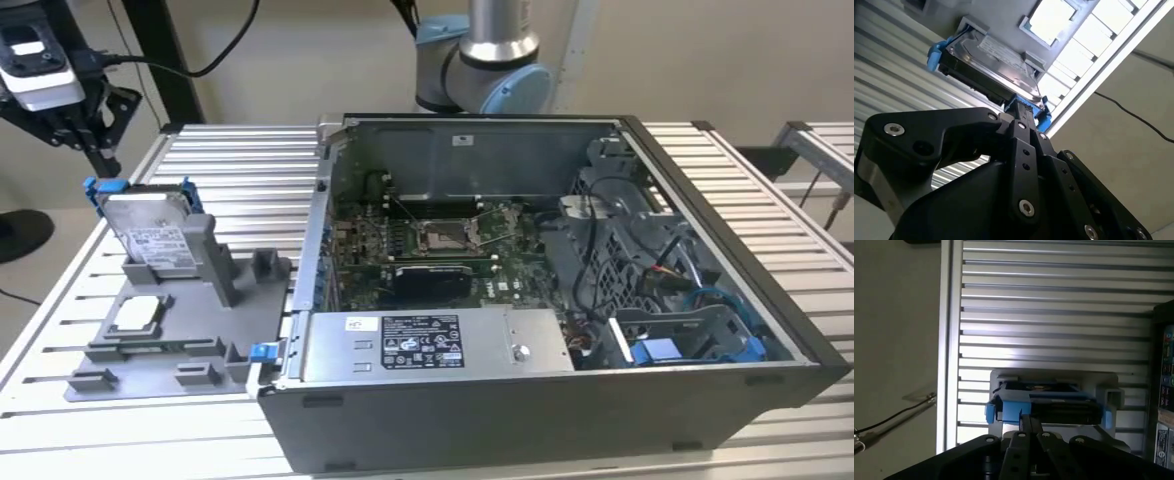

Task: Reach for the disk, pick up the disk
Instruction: 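Reach for the disk, then pick up the disk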

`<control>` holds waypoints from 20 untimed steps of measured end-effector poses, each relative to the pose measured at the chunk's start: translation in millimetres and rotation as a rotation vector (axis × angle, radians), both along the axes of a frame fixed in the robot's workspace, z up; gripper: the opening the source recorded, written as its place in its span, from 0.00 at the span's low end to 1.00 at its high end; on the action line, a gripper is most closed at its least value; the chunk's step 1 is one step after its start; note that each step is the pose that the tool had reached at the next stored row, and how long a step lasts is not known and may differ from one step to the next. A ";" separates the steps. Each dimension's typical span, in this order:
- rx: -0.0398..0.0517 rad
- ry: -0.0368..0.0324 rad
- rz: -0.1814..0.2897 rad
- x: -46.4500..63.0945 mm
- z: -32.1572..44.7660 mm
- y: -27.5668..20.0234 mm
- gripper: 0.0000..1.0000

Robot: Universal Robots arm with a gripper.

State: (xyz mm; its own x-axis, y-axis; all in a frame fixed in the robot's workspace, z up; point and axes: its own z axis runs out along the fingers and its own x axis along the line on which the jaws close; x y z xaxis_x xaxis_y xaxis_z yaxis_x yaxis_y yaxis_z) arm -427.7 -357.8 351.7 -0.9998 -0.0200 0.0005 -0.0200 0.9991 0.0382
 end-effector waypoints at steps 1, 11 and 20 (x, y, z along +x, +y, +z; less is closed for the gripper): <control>0.0000 0.0000 0.000 -1.4 0.0 -1.0 0.00; 0.0000 -0.0001 0.000 -3.8 0.0 -3.8 0.00; 0.0000 -0.0003 0.009 -3.9 0.0 -3.8 0.00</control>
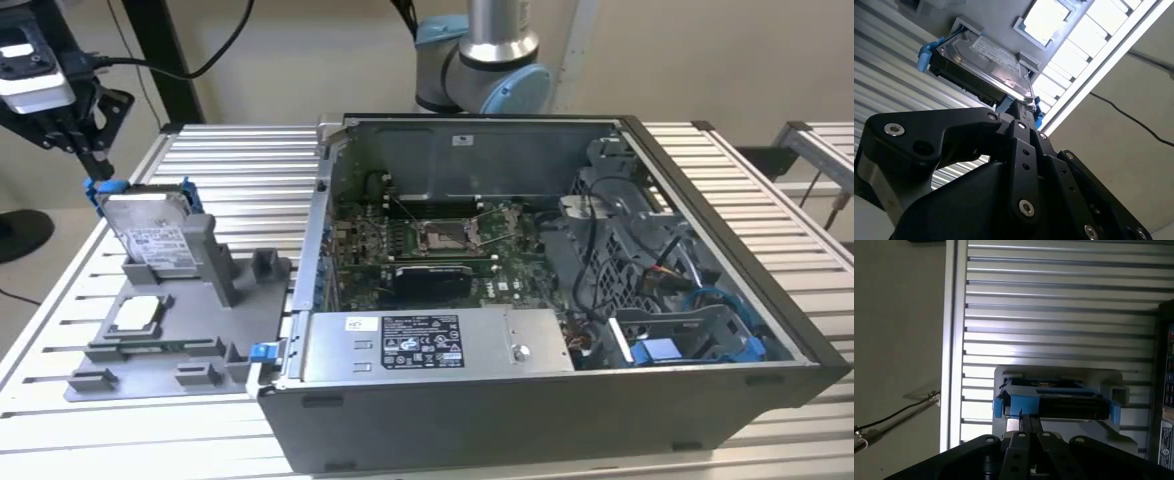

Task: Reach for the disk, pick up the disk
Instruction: 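Pick up the disk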

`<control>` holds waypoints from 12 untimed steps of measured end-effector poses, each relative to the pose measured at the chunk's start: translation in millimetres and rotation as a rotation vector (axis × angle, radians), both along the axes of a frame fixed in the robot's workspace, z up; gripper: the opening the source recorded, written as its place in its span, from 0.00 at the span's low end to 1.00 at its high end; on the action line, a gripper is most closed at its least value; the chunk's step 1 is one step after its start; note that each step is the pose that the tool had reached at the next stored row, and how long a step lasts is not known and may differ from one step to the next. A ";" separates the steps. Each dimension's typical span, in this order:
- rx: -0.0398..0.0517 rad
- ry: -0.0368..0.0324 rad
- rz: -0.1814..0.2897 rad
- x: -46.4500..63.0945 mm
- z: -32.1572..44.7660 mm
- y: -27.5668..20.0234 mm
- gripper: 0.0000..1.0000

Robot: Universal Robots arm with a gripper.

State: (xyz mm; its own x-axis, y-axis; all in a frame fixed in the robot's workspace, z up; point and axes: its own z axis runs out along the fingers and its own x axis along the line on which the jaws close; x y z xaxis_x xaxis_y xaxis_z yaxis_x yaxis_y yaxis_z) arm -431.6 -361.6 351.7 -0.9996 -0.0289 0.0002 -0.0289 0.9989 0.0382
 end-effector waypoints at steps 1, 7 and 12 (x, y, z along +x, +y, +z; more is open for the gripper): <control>0.0000 0.0001 0.005 0.0 0.0 0.0 0.00; 0.0001 -0.0001 0.061 0.0 0.0 0.0 0.00; 0.0001 -0.0001 0.105 0.0 0.4 0.0 0.00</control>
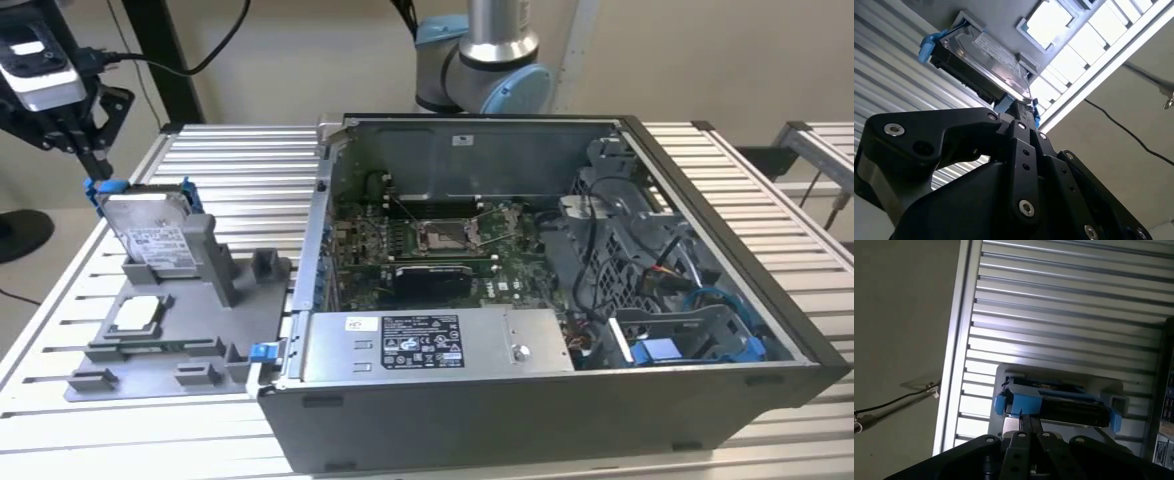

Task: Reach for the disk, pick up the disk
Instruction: 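Pick up the disk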

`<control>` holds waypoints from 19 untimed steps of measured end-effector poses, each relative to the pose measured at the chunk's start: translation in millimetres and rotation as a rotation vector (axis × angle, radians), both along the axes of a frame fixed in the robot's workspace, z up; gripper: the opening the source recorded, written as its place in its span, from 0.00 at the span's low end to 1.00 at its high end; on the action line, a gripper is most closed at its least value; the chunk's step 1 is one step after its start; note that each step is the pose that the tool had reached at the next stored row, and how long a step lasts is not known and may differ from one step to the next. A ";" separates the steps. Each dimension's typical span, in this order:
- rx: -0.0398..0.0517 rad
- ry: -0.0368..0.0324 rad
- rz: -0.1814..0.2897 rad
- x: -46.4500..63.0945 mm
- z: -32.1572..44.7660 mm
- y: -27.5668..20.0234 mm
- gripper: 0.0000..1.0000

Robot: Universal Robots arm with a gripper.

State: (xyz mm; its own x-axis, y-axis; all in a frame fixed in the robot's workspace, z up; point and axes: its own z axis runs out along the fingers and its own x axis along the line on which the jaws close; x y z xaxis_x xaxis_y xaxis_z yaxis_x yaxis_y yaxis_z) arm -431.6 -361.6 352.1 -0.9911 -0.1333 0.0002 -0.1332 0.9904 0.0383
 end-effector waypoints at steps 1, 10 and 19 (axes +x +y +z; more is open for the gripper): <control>0.0000 0.0000 0.008 0.0 0.2 0.0 0.00; -0.0001 0.0002 0.059 0.0 3.5 0.0 0.00; -0.0002 0.0001 0.126 0.0 6.2 0.0 0.00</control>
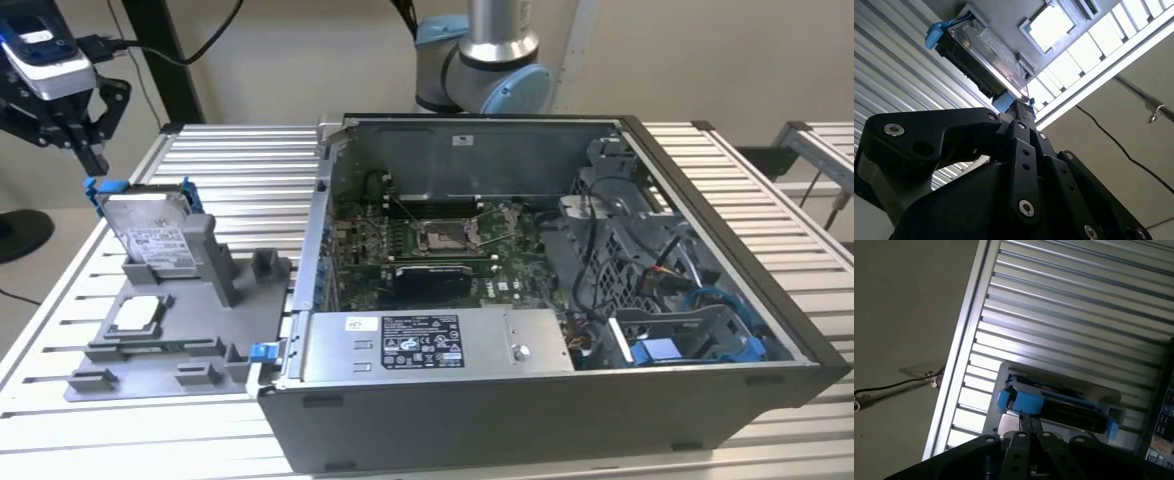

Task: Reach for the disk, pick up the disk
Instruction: 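Pick up the disk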

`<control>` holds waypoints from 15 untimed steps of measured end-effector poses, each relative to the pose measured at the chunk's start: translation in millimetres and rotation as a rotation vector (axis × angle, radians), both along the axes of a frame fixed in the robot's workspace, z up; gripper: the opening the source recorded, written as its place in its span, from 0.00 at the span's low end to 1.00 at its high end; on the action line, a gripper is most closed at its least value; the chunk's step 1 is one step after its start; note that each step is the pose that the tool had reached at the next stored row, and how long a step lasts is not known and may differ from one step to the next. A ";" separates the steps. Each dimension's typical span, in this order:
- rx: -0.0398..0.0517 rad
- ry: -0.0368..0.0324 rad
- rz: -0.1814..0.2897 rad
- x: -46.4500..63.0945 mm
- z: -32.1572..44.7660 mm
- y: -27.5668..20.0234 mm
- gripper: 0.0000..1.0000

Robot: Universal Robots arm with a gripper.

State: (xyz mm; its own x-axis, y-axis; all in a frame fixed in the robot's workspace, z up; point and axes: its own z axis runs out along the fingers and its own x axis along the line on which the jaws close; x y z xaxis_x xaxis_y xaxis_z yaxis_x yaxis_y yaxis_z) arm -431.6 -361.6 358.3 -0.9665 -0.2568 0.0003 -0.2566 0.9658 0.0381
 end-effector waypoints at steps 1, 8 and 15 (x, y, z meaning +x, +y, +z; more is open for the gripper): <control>-0.0001 0.0001 0.010 0.0 0.4 0.0 0.00; -0.0001 0.0001 0.060 0.0 2.8 0.0 0.00; -0.0001 -0.0001 0.128 0.0 5.3 0.0 0.00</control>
State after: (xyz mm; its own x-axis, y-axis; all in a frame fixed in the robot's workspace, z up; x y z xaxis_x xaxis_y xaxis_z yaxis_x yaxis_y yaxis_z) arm -431.6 -361.6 363.6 -0.9259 -0.3777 0.0003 -0.3775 0.9253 0.0379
